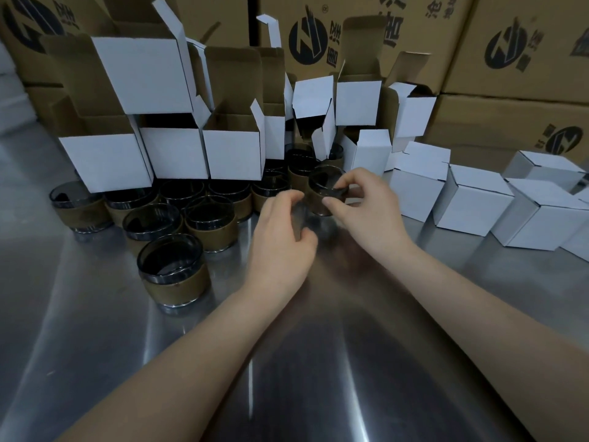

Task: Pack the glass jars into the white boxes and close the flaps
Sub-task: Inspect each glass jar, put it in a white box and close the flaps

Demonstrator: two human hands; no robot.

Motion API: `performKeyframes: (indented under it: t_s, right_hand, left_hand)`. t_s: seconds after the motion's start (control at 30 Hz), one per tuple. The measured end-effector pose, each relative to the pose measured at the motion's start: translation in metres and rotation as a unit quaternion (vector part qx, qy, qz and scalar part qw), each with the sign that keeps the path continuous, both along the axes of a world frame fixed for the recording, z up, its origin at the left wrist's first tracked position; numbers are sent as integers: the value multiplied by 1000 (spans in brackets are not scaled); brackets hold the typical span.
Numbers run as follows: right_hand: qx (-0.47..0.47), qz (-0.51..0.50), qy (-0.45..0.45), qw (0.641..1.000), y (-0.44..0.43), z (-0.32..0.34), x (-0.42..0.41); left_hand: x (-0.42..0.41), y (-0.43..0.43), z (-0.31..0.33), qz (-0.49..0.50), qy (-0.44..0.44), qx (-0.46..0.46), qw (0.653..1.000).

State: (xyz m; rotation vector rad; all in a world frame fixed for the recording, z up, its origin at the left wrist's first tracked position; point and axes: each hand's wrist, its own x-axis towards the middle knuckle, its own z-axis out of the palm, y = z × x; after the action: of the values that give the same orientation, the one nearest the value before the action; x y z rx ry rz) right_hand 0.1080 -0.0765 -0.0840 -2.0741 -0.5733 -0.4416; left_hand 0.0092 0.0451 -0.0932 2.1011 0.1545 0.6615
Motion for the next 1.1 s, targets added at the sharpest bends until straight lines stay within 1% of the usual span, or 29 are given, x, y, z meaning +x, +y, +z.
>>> performKeyframes:
  t_s: [0.17,0.23,0.37,0.53,0.77,0.87,1.1]
  right_hand:
    - [70,116,-37,990,-2,10,-13]
    - [71,161,-49,983,-3,11,-16]
    - [57,219,-22,974,0,11,-23]
    - [61,246,3,967,0,15,-24]
    - [42,266,68,961,-2,15,-23]
    - [30,274,62,959,-4,15,-22]
    - [41,292,46,954,-4,17,-22]
  left_hand:
    - [0,3,0,8,-11,-48,999]
    - [0,4,0,3,-15,-78,997]
    - [1,4,1,-6,-26,-107,994]
    - [-1,5,3,-2,-65,-129,989]
    - [1,5,0,-3,-109,-140,984]
    - [1,6,0,-2,-110,-123,986]
    - [1,7,-2,-2,-117,-99,988]
